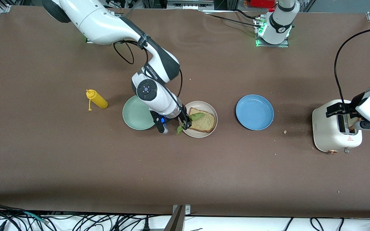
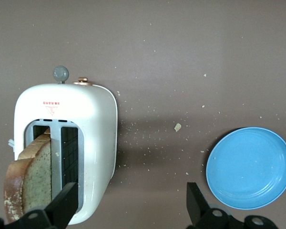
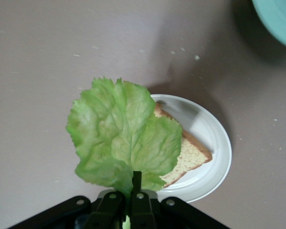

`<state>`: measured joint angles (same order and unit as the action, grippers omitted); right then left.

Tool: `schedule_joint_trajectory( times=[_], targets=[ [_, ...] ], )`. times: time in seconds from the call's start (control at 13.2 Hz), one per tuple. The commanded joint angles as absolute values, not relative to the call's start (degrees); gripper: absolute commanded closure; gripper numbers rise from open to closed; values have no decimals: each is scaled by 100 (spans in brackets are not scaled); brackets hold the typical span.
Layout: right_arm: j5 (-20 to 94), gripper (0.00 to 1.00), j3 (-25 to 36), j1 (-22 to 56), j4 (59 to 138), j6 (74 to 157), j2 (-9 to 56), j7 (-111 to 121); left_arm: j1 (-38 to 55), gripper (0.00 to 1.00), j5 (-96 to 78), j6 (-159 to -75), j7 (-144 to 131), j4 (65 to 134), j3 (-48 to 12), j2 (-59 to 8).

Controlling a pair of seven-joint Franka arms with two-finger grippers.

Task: Make sandwich in beige plate with both arms
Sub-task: 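Lower the lettuce onto the toast and open the right gripper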

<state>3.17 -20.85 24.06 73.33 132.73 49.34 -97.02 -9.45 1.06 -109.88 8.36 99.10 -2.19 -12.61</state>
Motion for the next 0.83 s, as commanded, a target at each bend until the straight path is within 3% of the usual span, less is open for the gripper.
schedule_joint_trajectory(
  times=[0.0, 0.3, 0.45, 0.53, 0.61, 0.76],
  targets=[
    [475, 100, -2074, 2514, 7224, 13062, 5098, -9870, -976, 0, 299, -10986, 844, 9861, -255, -1266],
    [466, 100, -2083, 2602, 7216, 12972, 5141, -10090, -976, 0, 299, -10995, 844, 9861, -255, -1274],
    [457, 33, -2083, 2602, 7172, 13008, 5186, -10090, -976, 0, 299, -10995, 844, 9861, -255, -1274],
    [448, 12, -2083, 2602, 7172, 13025, 5186, -10099, -976, 0, 299, -10995, 844, 9861, -255, -1266],
    [440, 1, -2083, 2602, 7172, 13025, 5177, -10099, -976, 0, 299, -11013, 844, 9861, -255, -1266],
    [448, 1, -2083, 2593, 7137, 13008, 5142, -10081, -976, 0, 299, -11030, 844, 9861, -255, -1274]
  ],
)
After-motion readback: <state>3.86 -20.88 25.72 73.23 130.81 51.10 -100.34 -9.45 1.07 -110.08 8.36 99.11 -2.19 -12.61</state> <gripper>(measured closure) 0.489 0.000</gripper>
